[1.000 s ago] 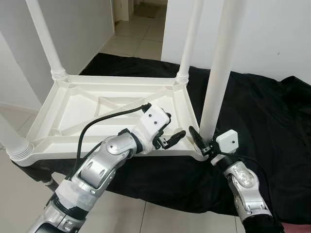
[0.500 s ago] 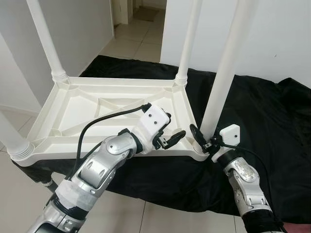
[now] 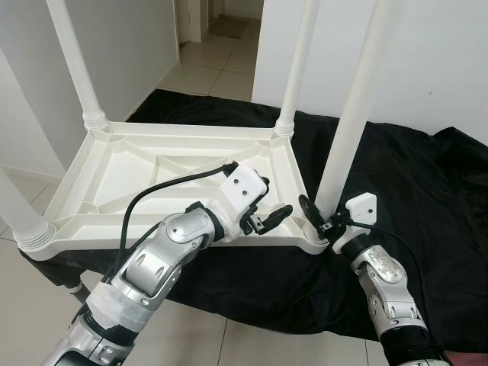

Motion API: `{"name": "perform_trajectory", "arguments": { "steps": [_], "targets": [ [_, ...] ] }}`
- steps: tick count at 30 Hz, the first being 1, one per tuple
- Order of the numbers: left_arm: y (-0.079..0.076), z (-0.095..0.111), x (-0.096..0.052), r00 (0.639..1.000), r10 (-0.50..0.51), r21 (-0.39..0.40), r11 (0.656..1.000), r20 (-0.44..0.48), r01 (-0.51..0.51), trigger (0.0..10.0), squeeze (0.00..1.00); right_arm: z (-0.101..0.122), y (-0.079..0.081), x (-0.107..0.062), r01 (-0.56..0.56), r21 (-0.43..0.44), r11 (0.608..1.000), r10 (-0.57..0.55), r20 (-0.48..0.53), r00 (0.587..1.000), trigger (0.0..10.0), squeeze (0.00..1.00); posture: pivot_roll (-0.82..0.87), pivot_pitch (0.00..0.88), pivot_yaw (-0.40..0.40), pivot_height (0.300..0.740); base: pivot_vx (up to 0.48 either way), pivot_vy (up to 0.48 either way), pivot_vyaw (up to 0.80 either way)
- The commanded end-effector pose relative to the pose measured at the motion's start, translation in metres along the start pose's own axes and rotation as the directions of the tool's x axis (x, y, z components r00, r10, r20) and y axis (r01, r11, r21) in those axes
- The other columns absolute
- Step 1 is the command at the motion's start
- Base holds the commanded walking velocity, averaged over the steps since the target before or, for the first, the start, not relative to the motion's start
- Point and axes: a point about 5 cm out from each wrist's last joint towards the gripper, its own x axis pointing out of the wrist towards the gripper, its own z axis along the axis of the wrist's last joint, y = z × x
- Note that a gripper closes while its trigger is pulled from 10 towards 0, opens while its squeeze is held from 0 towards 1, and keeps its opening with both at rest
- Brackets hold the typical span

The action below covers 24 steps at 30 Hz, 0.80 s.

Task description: Building children table

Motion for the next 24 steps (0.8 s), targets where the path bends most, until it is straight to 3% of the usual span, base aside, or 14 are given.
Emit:
{"name": "perform_trajectory", "arguments": {
  "steps": [1, 2, 5, 9, 10, 17, 18, 20, 21, 23, 24],
  "targets": [
    [-0.004, 0.001, 0.0, 0.996, -0.086, -0.012, 0.996, -0.004, 0.086, 10.0, 0.0, -0.049, 0.005, -0.027, 0.032, 0.114, 0.993, 0.0, -0.27, 0.963, 10.0, 0.0, -0.03, 0.011, -0.01, 0.74, 0.0, 0.0, 0.0],
    [-0.004, 0.001, 0.0, 0.996, -0.086, -0.012, 0.996, -0.004, 0.086, 10.0, 0.0, -0.049, 0.005, -0.027, 0.032, 0.114, 0.993, 0.0, -0.27, 0.963, 10.0, 0.0, -0.03, 0.011, -0.01, 0.74, 0.0, 0.0, 0.0],
    [-0.003, 0.002, 0.0, 0.996, -0.088, -0.024, 0.996, 0.002, 0.088, 10.0, 0.0, -0.021, 0.007, -0.019, -0.042, 0.104, 0.994, 0.058, -0.151, 0.987, 10.0, 0.0, -0.04, 0.009, -0.012, 0.74, 0.0, 0.0, 0.0],
    [-0.003, 0.003, 0.0, 0.995, -0.098, -0.058, 0.993, 0.014, 0.099, 10.0, 0.01, -0.006, 0.005, -0.015, -0.085, 0.096, 0.992, 0.096, -0.108, 0.99, 10.0, 0.0, -0.04, 0.008, -0.014, 0.74, 0.0, 0.0, 0.0],
    [-0.003, 0.005, 0.0, 0.993, -0.11, -0.08, 0.99, 0.032, 0.112, 10.0, 1.0, 0.007, 0.003, -0.012, -0.13, 0.066, 0.989, 0.134, -0.071, 0.988, 10.0, 0.0, -0.04, 0.0, -0.023, 0.74, 0.0, 0.0, 0.0],
    [0.002, 0.014, 0.0, 0.992, -0.104, -0.096, 0.989, 0.07, 0.11, 10.0, 1.0, 0.029, -0.003, -0.01, -0.205, 0.025, 0.978, 0.206, -0.033, 0.978, 10.0, 0.0, -0.04, 0.0, -0.032, 0.74, 0.0, 0.0, 0.0],
    [0.005, 0.021, 0.001, 0.99, -0.106, -0.093, 0.989, 0.095, 0.115, 10.0, 0.85, 0.036, -0.004, -0.01, -0.233, 0.016, 0.972, 0.233, -0.027, 0.972, 10.0, 0.0, -0.04, 0.0, -0.035, 0.74, 0.0, 0.0, 0.0],
    [0.005, 0.021, 0.001, 0.99, -0.106, -0.093, 0.989, 0.095, 0.115, 10.0, 0.85, 0.036, -0.004, -0.01, -0.233, 0.016, 0.972, 0.233, -0.027, 0.972, 10.0, 0.0, -0.04, 0.0, -0.035, 0.74, 0.0, 0.0, 0.0],
    [0.007, 0.025, 0.001, 0.988, -0.11, -0.093, 0.988, 0.113, 0.12, 10.0, 0.13, 0.042, -0.005, -0.011, -0.252, 0.013, 0.968, 0.253, -0.027, 0.967, 10.0, 0.0, -0.04, 0.0, -0.035, 0.74, 0.0, 0.0, 0.0],
    [0.009, 0.031, 0.001, 0.984, -0.115, -0.1, 0.987, 0.137, 0.129, 10.0, 0.13, 0.046, -0.005, -0.011, -0.275, 0.003, 0.961, 0.275, -0.029, 0.961, 10.0, 0.0, -0.04, 0.0, -0.04, 0.74, 0.0, 0.0, 0.0],
    [0.013, 0.042, -0.001, 0.973, -0.135, -0.13, 0.978, 0.186, 0.161, 10.0, 0.0, 0.053, -0.006, -0.01, -0.298, -0.007, 0.955, 0.297, -0.027, 0.954, 10.0, 0.0, -0.04, 0.0, -0.044, 0.74, 0.0, 0.0, 0.0]
  ]
}}
